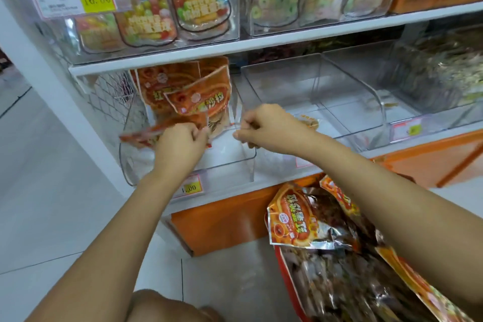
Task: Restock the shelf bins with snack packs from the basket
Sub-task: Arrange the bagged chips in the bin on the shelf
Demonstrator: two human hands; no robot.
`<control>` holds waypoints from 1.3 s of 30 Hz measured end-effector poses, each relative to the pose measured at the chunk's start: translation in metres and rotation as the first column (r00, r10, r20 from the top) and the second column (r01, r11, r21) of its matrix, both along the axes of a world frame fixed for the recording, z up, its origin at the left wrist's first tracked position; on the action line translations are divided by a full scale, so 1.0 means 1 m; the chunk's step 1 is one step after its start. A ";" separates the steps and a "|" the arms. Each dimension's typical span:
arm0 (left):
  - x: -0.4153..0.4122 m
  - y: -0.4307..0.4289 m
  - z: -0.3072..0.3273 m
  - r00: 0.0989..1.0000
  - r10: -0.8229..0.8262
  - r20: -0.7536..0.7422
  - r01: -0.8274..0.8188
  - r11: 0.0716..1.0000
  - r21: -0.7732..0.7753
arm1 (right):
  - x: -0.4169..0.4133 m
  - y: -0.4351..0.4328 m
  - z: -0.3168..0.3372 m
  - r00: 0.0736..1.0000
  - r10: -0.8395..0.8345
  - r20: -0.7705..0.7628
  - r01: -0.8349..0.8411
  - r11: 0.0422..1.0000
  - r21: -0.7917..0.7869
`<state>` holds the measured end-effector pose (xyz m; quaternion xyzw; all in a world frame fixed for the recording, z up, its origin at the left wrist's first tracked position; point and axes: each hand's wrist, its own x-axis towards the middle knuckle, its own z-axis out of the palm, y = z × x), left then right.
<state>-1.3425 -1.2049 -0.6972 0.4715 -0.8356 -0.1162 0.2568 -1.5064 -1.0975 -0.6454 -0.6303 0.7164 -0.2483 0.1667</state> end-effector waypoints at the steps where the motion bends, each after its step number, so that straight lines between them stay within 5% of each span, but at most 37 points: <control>1: -0.005 0.009 0.004 0.999 -0.033 0.007 0.033 0.999 -0.017 | -0.009 0.015 -0.003 1.000 -0.015 -0.011 0.015 0.999 0.036; 6: -0.017 0.032 -0.005 0.993 -0.109 0.033 0.109 0.994 -0.013 | -0.056 0.075 -0.050 0.991 -0.105 -0.081 0.121 0.965 0.233; 13: -0.014 0.034 -0.012 0.994 -0.040 0.100 0.042 0.999 -0.018 | -0.037 0.118 -0.170 0.924 0.163 -0.347 0.067 0.823 0.564; 19: -0.008 0.027 -0.005 0.999 0.052 0.017 -0.051 0.998 -0.047 | -0.030 0.120 -0.197 0.849 0.086 -0.521 0.184 0.877 0.443; 22: -0.006 0.015 -0.009 0.997 0.077 -0.032 -0.078 0.996 -0.043 | -0.028 0.114 -0.174 0.785 0.082 -0.614 0.161 0.930 0.330; 26: -0.006 -0.005 -0.014 0.995 0.089 -0.053 -0.090 0.996 -0.011 | -0.025 0.112 -0.120 0.812 0.008 -0.583 0.150 0.964 0.222; 31: -0.013 -0.022 -0.019 0.994 0.107 -0.021 -0.105 0.991 0.086 | -0.018 0.117 -0.057 0.932 -0.098 -0.350 0.129 0.989 0.068; 34: -0.011 -0.042 -0.028 0.993 0.113 -0.042 -0.106 0.983 0.153 | -0.019 0.113 -0.029 0.980 -0.194 -0.048 0.197 0.977 0.083; 37: -0.010 -0.057 -0.034 0.995 0.102 0.010 -0.102 0.986 0.129 | -0.032 0.095 -0.018 0.861 -0.277 0.426 0.274 0.959 0.069; 39: -0.011 -0.061 -0.033 0.995 0.100 0.019 -0.101 0.985 0.143 | -0.040 0.077 -0.017 0.733 -0.316 0.603 0.319 0.942 0.105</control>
